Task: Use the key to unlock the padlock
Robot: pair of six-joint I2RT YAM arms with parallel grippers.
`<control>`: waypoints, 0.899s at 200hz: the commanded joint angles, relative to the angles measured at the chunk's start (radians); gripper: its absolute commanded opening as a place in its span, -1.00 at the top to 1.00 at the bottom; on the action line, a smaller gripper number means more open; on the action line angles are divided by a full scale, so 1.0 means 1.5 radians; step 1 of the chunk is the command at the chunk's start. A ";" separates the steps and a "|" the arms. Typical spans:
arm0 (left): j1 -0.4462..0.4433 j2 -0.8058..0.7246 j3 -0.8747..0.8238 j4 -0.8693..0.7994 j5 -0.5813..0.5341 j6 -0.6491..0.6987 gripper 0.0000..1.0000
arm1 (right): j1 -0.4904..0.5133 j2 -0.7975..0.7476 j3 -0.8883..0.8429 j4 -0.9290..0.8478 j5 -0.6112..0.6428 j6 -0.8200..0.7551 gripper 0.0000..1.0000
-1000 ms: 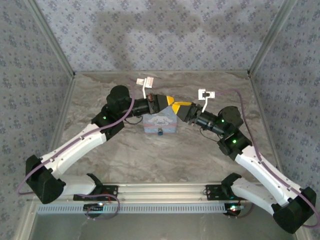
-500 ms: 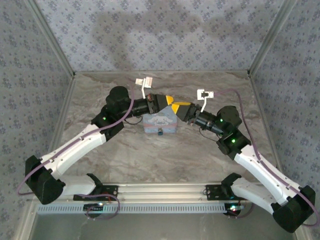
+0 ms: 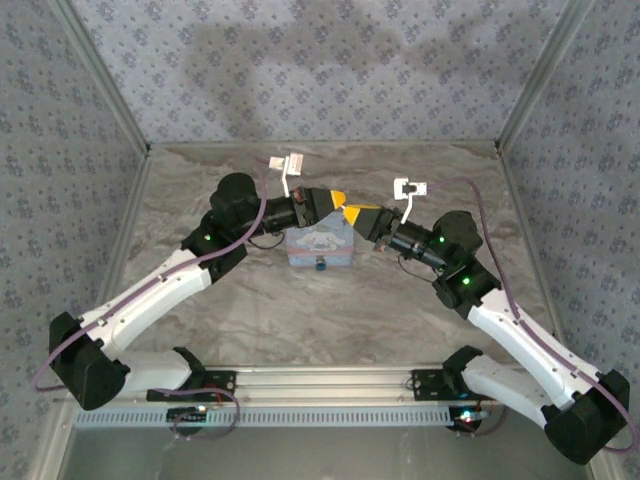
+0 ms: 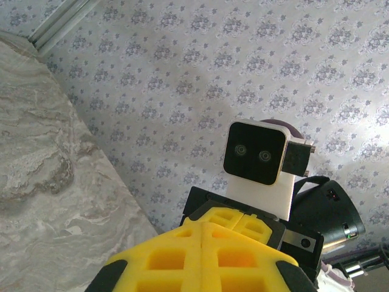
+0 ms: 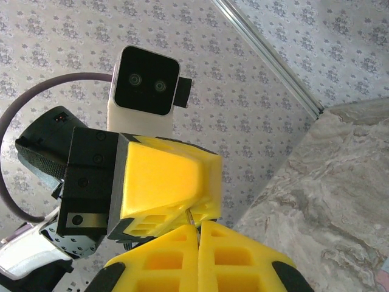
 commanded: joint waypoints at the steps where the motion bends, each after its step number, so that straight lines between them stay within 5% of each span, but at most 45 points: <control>1: -0.008 -0.011 0.001 0.025 0.012 -0.003 1.00 | 0.001 -0.001 0.014 0.018 -0.008 -0.023 1.00; 70: -0.021 -0.009 0.002 0.015 0.019 0.008 1.00 | -0.030 -0.017 -0.015 0.031 0.016 0.002 1.00; 117: -0.019 -0.008 0.019 0.001 0.005 0.022 1.00 | 0.014 -0.001 -0.001 -0.003 0.007 -0.033 1.00; 141: -0.017 -0.019 0.023 -0.041 -0.031 0.049 0.19 | 0.008 -0.020 -0.004 -0.026 0.019 -0.045 1.00; 180: -0.011 -0.087 -0.010 -0.157 -0.140 0.122 -0.31 | -0.042 -0.059 0.013 -0.167 0.047 -0.098 1.00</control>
